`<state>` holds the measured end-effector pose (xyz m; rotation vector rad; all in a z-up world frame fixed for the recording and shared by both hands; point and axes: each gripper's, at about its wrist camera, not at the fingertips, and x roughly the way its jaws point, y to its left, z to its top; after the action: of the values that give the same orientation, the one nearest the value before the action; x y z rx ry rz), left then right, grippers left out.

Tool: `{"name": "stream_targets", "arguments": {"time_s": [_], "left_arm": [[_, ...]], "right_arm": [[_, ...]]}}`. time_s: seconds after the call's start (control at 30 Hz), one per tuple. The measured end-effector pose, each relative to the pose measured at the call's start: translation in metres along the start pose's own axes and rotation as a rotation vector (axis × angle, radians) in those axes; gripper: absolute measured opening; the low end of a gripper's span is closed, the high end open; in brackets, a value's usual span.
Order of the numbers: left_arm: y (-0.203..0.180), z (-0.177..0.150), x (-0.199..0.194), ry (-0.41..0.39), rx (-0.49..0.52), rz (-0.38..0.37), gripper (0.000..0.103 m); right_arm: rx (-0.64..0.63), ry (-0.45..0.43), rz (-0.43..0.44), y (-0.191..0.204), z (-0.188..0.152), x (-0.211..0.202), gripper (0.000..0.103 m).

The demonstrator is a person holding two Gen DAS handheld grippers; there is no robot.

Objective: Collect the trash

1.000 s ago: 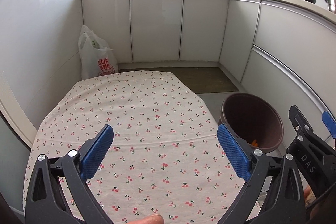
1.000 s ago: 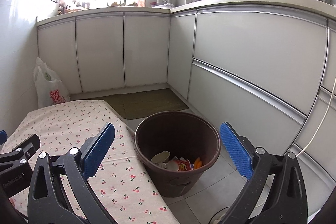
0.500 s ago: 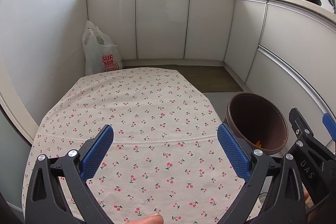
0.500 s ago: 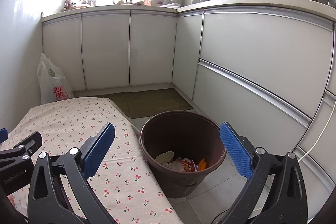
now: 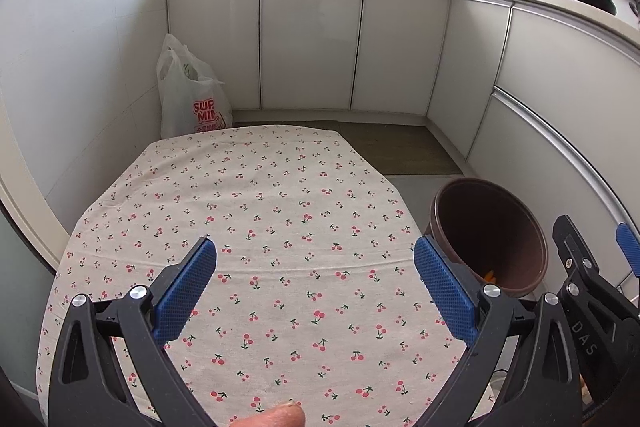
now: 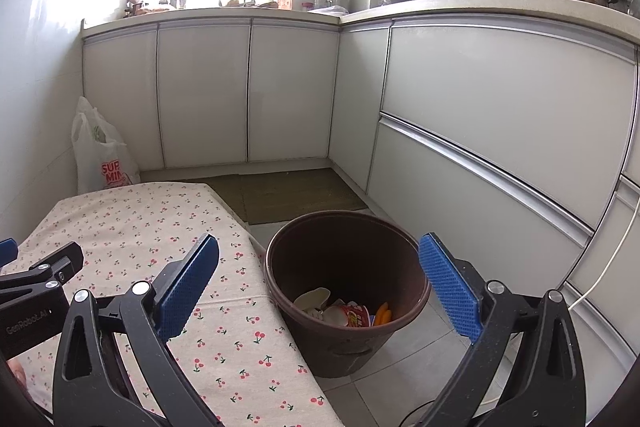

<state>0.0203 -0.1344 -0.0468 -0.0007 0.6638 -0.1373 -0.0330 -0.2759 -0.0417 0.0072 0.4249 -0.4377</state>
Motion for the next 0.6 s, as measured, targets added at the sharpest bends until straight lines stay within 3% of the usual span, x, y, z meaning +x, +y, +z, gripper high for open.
{"name": "stream_targets", "arguments": {"time_s": [0.6], "left_arm": [[0.0007, 0.0015, 0.0051, 0.013, -0.016, 0.006, 0.096]], "right_arm": [[-0.012, 0.008, -0.005, 0.003, -0.0013, 0.0024, 0.096]]}}
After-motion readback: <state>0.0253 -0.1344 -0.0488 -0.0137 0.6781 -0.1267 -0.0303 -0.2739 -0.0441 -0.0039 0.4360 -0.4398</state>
